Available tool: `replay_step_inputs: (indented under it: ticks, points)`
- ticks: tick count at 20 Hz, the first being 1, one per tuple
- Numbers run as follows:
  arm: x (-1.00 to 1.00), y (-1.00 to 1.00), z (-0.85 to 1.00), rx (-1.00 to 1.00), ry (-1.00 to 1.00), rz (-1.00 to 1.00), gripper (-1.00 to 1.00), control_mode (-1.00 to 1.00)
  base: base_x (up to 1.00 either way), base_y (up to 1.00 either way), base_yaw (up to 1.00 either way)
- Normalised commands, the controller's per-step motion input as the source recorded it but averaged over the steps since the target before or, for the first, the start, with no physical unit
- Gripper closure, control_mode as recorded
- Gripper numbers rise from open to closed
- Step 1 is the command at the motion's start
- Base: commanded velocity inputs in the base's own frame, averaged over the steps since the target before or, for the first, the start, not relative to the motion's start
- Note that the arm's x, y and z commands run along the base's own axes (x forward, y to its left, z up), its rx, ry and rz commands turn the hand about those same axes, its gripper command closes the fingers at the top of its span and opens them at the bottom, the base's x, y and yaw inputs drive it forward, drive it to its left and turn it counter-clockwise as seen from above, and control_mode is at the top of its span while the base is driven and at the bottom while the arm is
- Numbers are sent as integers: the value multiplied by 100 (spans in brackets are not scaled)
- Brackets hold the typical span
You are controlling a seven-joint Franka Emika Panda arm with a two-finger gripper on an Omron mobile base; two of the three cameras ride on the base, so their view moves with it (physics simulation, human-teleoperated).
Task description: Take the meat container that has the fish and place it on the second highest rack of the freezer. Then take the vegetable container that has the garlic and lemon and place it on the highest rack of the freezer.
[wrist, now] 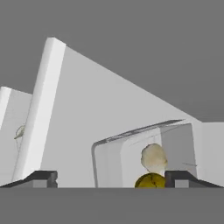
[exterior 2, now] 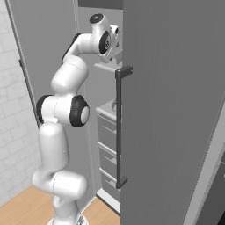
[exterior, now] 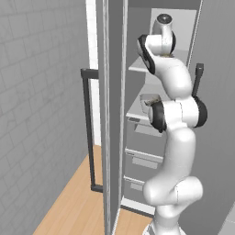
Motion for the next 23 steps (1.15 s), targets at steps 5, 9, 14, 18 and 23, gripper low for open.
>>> replay_step_inputs:
  ticks: [5, 9, 14, 18, 23]
  points:
    - [-95, 30, -7, 0, -20, 0, -100, -100, 0, 0, 0]
    - [-100, 19, -8, 0, -16, -1, -100, -100, 0, 0, 0]
    - [-100, 0, -2, 0, -11, -1, -100, -100, 0, 0, 0]
    - [-100, -1, 0, 0, -8, 0, -100, -100, 0, 0, 0]
    - [-100, 0, 0, 0, -4, -2, -100, -100, 0, 0, 0]
